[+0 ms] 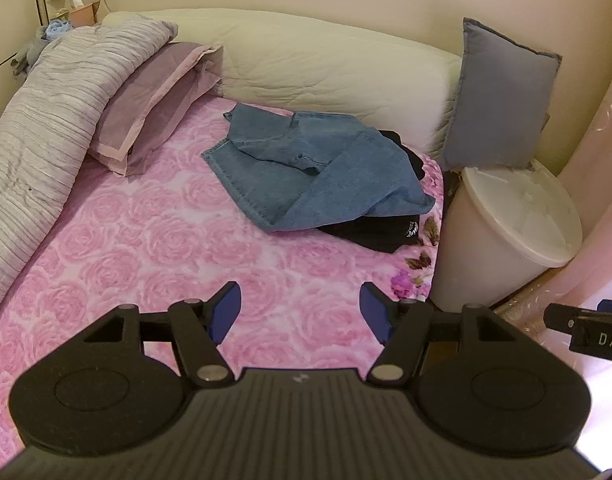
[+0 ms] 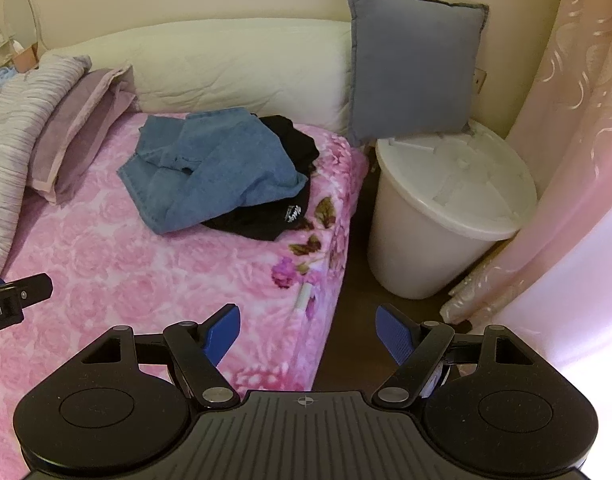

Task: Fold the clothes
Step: 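Move both grippers toward the blue jeans on the bed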

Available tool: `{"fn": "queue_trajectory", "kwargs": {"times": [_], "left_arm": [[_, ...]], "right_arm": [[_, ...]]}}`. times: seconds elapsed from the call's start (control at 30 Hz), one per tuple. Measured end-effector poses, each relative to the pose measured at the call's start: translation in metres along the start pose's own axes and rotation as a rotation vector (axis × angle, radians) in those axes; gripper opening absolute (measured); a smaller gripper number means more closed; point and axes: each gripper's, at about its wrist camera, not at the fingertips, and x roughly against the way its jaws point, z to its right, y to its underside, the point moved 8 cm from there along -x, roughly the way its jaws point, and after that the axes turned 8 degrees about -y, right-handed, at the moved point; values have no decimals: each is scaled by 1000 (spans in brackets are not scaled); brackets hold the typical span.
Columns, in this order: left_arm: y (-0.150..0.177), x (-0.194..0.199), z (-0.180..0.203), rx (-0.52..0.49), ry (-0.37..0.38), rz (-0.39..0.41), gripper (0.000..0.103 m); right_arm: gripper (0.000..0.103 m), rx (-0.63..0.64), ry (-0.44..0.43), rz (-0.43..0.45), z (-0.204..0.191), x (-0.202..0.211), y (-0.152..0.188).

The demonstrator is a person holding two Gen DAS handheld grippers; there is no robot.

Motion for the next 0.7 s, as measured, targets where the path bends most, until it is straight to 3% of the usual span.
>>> {"fn": "queue_trajectory", "kwargs": {"times": [0.7], "left_arm": [[-16, -3, -18, 66, -52, -9, 62]], "right_arm": [[78, 86, -28, 3, -18, -12, -21]]}}
